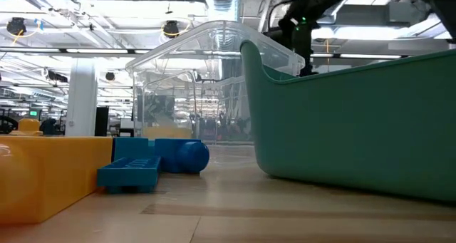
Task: Pick & Place Toys
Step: Put the pink die into the green bin
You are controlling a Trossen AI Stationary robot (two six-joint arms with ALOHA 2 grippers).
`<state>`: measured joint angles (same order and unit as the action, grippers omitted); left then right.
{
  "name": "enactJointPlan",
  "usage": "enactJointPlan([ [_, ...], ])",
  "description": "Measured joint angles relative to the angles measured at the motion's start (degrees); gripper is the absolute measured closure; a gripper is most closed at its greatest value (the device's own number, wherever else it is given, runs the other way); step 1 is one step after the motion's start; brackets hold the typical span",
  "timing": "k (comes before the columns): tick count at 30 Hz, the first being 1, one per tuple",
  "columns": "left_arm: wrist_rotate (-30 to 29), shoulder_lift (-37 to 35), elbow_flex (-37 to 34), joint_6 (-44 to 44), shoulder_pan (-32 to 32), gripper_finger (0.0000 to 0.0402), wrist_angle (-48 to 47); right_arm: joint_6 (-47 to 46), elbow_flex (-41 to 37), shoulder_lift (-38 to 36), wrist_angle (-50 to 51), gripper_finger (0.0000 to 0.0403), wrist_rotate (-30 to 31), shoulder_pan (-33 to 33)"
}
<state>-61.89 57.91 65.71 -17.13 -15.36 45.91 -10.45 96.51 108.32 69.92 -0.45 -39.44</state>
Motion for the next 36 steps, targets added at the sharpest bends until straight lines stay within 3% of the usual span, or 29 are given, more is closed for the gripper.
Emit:
enactJointPlan([
  [7, 0.0, -0.1, 0.0, 0.0, 1.4, 0.0027, 0.0, -3.1, -9.6, -4.2, -8.4, 0.0126, -0.9, 0.4],
  [18, 0.2, -0.1, 0.0, 1.1, 1.6, 0.0027, 0.0, -6.8, -23.1, -10.1, -23.8, 0.0126, 4.2, 2.8],
  [23, 0.1, -0.1, 0.0, 1.4, 1.6, 0.0027, 0.0, -7.3, -24.6, -10.3, -24.1, 0.0126, 7.9, 3.1],
  [36, 0.0, -0.1, 0.0, 3.0, 1.6, 0.0027, 0.0, -4.7, -27.7, -10.4, -29.8, 0.0126, 7.8, 4.3],
])
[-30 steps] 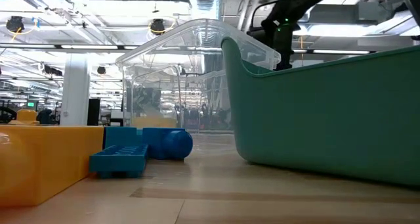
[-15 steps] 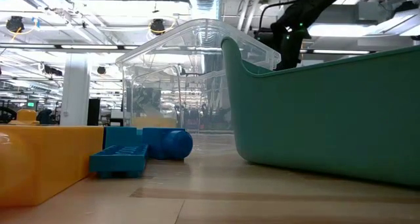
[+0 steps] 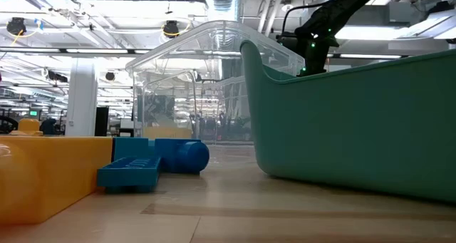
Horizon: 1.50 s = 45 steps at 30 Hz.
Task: Pick & Place Toys
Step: Put the pink die into the green bin
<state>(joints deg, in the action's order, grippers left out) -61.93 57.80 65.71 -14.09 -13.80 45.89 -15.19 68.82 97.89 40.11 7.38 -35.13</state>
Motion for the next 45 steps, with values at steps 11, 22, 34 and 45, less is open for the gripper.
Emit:
enactJointPlan([
  [11, 0.0, 0.0, 0.0, 0.0, 0.0, 0.0027, 0.0, 0.7, -0.3, -3.8, 0.6, 0.0126, -0.5, 0.3],
  [22, 0.0, 0.0, 0.0, 0.0, 0.0, 0.0027, 0.0, -1.4, -0.2, -10.5, 0.3, 0.0126, -11.5, -1.2],
  [34, 0.0, 0.0, 0.0, 0.0, 0.0, 0.0027, 0.0, -5.3, -0.2, -13.3, 2.1, 0.0126, -17.3, -2.2],
  [45, 0.0, 0.0, 0.0, 0.0, 0.0, 0.0027, -0.6, -5.8, -0.1, -14.4, 2.6, 0.0126, -32.9, 2.8],
])
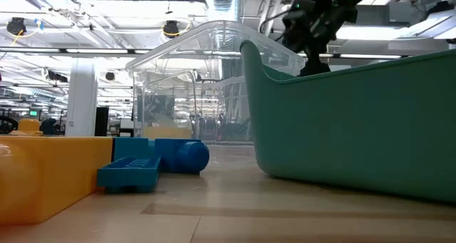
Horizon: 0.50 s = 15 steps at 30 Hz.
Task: Pick & Place Toys
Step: Put the pink die into the green bin
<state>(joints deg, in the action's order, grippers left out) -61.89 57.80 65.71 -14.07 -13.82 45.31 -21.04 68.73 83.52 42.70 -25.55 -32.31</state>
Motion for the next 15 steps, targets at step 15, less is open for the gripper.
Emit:
enactJointPlan([
  [15, 0.0, 0.0, 0.0, 0.0, 0.0, 0.0027, -1.0, -9.9, 0.0, 0.0, -1.5, 0.0126, -5.2, 9.8],
])
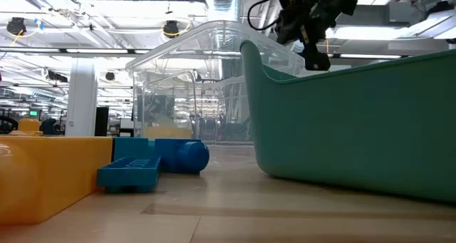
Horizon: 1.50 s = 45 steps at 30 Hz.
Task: Pick & Place Toys
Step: Put the pink die into the green bin
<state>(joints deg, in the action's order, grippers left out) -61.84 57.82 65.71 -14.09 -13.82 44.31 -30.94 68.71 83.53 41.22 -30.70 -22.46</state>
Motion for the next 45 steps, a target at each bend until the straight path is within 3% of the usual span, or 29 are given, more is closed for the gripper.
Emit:
enactJointPlan([
  [3, 0.0, 0.0, 0.0, 0.0, -0.1, 0.0027, 0.0, -1.8, 0.0, 0.0, -2.2, 0.0126, -2.5, 0.6],
  [8, 0.0, 0.0, 0.0, 0.0, -0.2, 0.0027, 0.0, -7.5, 0.0, 0.0, -6.8, 0.0126, 2.5, 2.0],
  [16, 0.0, 0.0, 0.0, 1.3, -0.2, 0.0027, 0.0, -12.6, 0.0, 0.0, 3.7, 0.0126, 24.6, 5.5],
  [23, 0.0, 0.0, 0.0, 1.5, -0.2, 0.0027, 0.0, -14.1, 0.0, 0.1, 13.7, 0.0126, 36.8, 7.5],
  [35, 0.0, 0.0, 0.0, 2.8, -0.2, 0.0027, 0.0, -11.8, 0.0, 0.0, 16.4, 0.0126, 42.9, 8.2],
  [40, 0.0, 0.0, 0.0, 2.8, -0.3, 0.0027, 0.0, -2.0, 2.0, 0.0, 15.6, 0.0126, 43.4, 6.6],
  [45, 0.0, 0.0, 0.0, 2.8, -0.3, 0.0027, -0.4, 2.7, 2.5, 0.3, 9.9, 0.0126, 50.4, 3.1],
])
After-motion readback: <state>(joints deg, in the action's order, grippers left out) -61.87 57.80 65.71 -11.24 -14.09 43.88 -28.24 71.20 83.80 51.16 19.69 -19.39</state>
